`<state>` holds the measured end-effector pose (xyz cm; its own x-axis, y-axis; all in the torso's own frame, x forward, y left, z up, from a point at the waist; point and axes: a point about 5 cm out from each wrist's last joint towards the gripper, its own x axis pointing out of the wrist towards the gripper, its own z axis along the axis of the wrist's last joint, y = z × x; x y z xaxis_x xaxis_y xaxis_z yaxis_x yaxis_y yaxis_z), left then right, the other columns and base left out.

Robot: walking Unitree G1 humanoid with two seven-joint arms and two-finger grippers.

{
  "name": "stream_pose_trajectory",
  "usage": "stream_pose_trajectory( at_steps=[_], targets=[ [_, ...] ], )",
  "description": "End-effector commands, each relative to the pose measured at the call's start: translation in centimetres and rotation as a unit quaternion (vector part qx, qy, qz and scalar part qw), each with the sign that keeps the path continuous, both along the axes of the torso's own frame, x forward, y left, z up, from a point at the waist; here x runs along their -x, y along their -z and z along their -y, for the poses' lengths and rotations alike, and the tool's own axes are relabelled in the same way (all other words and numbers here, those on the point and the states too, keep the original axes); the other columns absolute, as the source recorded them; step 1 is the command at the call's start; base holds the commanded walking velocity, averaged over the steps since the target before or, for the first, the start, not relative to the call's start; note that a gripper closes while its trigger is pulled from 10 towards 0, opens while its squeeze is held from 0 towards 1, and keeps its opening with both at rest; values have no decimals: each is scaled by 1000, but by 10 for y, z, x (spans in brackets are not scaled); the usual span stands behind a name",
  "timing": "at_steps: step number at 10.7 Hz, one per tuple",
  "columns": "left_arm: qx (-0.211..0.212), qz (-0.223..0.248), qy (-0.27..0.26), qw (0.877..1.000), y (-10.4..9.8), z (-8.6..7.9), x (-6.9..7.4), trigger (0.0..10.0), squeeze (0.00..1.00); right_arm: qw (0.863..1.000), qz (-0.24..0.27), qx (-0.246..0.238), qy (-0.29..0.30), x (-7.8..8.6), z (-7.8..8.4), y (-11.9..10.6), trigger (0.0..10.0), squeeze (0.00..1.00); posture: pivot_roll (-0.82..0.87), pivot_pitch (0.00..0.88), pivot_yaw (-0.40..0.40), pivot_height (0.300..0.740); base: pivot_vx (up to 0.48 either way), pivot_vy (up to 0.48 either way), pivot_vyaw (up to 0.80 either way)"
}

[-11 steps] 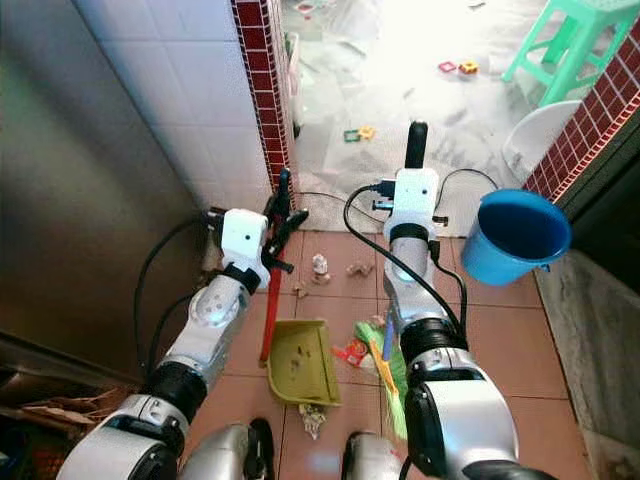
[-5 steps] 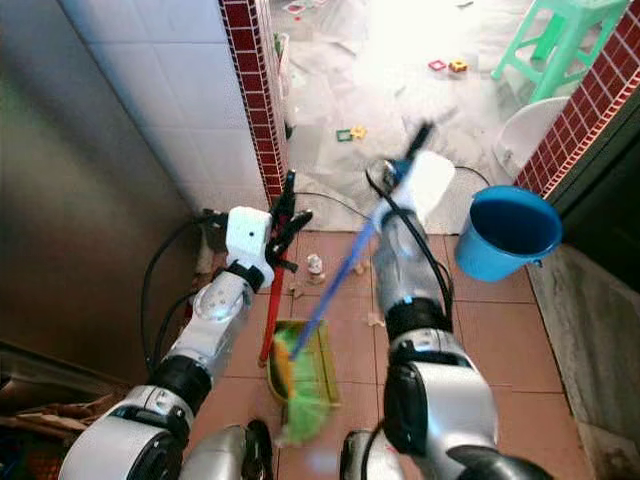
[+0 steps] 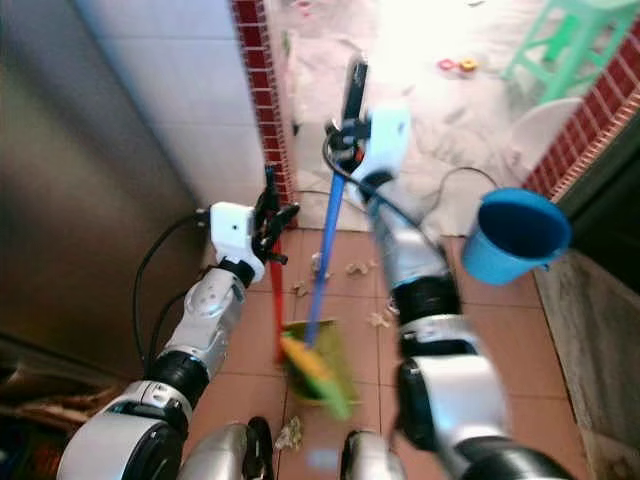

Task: Sweep floor

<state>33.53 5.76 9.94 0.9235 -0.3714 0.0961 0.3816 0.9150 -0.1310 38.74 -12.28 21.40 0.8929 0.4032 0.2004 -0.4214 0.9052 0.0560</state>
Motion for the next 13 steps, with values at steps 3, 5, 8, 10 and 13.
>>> stream_pose_trajectory(
  at_steps=[3, 5, 8, 10, 13],
  targets=[
    [46, 11, 13, 999, -10, 2, 3, 10000, 0, 998, 64, 24, -3, 7, 24, -24, 10000, 0, -109, 90, 34, 740, 0, 0, 0],
    [60, 49, 8, 997, -32, -5, -1, 10000, 0, 993, 99, 53, 42, 15, 43, -26, 10000, 0, -102, 64, 41, 740, 0, 0, 0],
    [47, 86, -1, 995, -52, -14, 7, 10000, 0, 991, 81, 53, 97, 25, 54, -9, 10000, 0, -96, 37, 53, 740, 0, 0, 0],
    [39, 92, -2, 995, -54, -20, 19, 10000, 0, 982, 82, 56, 161, 33, 59, 3, 10000, 0, -92, 20, 48, 740, 0, 0, 0],
    [30, 75, -6, 997, -53, -28, 28, 10000, 0, 976, 104, 75, 174, 33, 54, -1, 10000, 0, -89, 16, 45, 740, 0, 0, 0]
  ],
)
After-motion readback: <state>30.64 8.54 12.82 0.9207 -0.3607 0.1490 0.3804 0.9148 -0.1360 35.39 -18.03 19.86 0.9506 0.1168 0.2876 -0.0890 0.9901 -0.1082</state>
